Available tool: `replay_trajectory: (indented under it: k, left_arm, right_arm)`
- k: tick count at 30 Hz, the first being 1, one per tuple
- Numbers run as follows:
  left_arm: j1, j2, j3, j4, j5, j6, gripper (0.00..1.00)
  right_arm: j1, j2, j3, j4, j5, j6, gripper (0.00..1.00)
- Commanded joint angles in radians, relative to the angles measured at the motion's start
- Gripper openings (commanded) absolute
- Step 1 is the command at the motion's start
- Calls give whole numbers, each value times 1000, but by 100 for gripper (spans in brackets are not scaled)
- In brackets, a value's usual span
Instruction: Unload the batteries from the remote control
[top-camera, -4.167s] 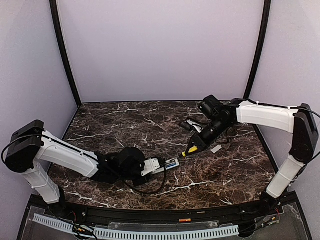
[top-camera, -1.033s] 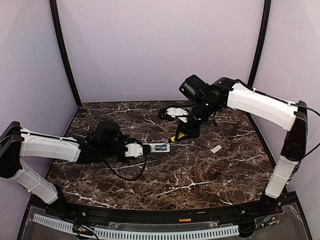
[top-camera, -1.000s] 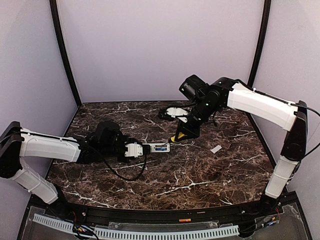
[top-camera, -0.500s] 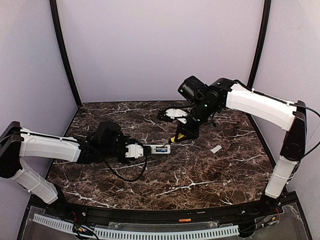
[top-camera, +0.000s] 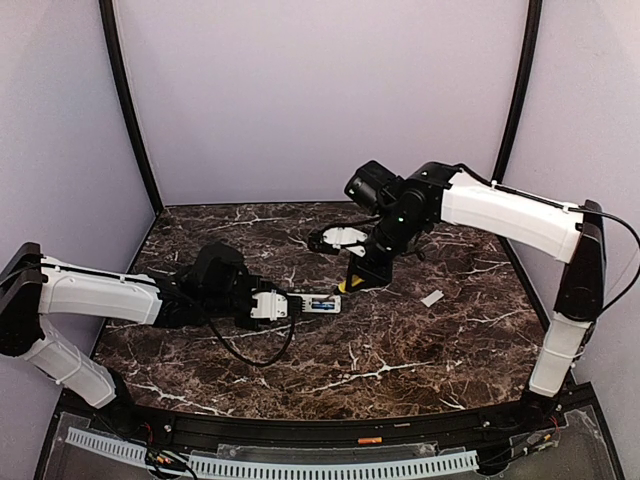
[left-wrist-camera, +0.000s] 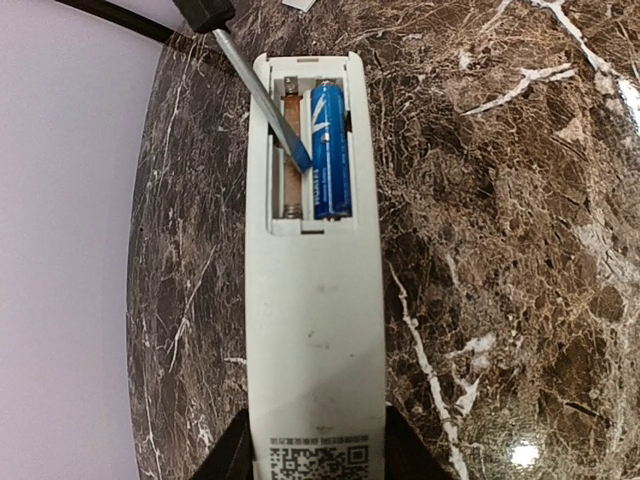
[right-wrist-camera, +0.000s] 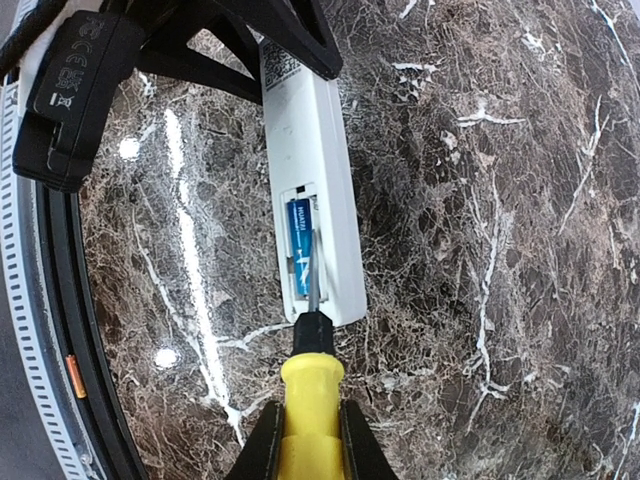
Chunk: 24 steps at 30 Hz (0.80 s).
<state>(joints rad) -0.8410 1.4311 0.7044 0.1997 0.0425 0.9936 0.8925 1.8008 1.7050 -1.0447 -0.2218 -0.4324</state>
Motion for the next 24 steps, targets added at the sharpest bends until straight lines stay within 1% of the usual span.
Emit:
replay_trajectory:
  k: [1,8,18,19,24]
  left_arm:
    - [-4,-11,36,-4,3,5,0]
    - [-6,-4,41,-14,-4,9,0]
    - [-23,7,40,14,-30,47,0]
    - [-26,9,36,27,-60,58,1]
    - [-40,12,11,79,-116,96,0]
  right_arm:
    - [28,32,28,-43,64,20,0]
    - [43,53,38,-61,85,26,0]
    - [45,85,37,-64,17,24,0]
    - [45,87,37,-65,11,24,0]
    - [43,101,35,-67,1,24,0]
